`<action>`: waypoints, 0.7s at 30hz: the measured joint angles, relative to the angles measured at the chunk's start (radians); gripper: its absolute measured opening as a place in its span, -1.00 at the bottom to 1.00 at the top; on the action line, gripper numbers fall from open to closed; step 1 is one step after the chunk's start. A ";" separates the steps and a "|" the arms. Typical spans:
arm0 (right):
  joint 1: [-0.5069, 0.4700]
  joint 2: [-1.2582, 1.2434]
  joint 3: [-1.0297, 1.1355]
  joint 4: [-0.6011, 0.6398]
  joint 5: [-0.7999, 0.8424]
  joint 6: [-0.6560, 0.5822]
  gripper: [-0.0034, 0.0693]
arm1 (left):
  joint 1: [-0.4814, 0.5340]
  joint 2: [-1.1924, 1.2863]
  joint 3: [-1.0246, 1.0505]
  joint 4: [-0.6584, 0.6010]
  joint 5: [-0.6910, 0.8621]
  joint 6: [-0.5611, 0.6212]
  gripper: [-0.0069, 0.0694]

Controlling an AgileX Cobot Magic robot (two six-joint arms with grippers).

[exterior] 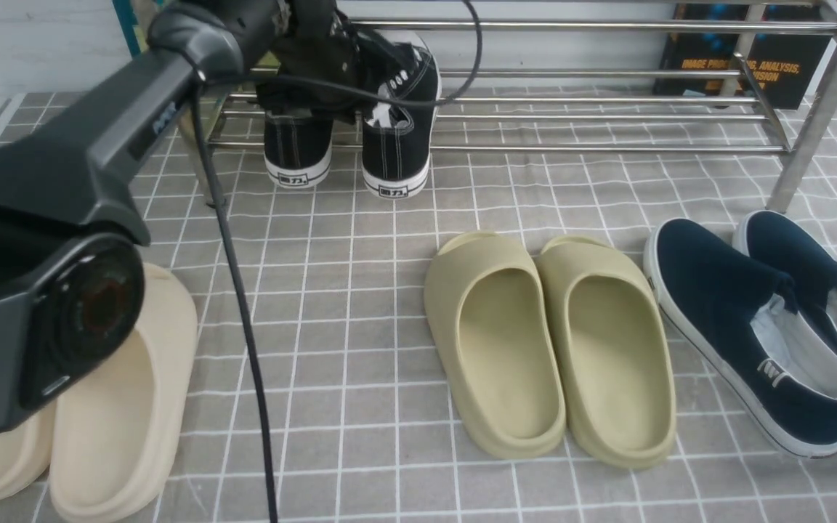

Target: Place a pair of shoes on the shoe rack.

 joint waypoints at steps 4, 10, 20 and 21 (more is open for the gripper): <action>0.000 0.000 0.000 0.000 0.000 0.000 -0.25 | -0.001 -0.055 -0.002 0.019 0.066 0.014 -0.28; 0.000 0.000 0.000 0.000 0.000 0.000 -0.25 | -0.001 -0.251 -0.002 0.083 0.246 0.082 -0.25; 0.000 0.000 0.000 0.000 0.000 0.000 -0.25 | -0.001 -0.622 0.037 0.155 0.329 0.133 -0.25; 0.000 0.000 0.000 0.000 0.000 0.000 -0.25 | -0.001 -0.662 0.065 0.158 0.329 0.134 -0.25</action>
